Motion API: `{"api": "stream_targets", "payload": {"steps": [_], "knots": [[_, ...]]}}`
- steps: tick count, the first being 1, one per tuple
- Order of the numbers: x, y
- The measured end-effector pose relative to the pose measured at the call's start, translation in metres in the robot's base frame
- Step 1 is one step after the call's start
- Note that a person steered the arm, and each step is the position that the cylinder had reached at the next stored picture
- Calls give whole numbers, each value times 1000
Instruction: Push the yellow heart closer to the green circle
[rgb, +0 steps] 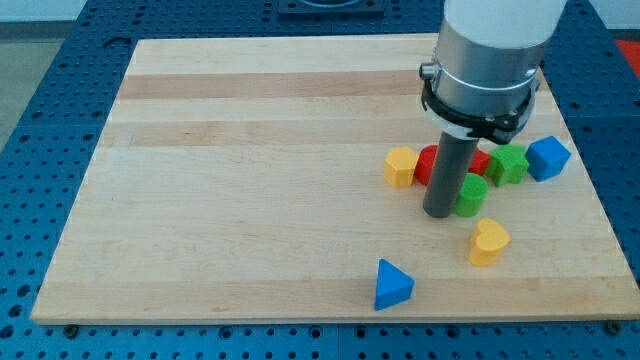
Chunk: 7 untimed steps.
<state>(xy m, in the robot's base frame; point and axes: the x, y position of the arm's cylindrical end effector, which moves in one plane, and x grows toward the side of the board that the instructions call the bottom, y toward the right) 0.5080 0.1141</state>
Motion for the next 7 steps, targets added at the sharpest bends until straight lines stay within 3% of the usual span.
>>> {"api": "stream_targets", "payload": {"steps": [2,3,7], "knots": [[13,-13],[45,-16],[88,20]]}}
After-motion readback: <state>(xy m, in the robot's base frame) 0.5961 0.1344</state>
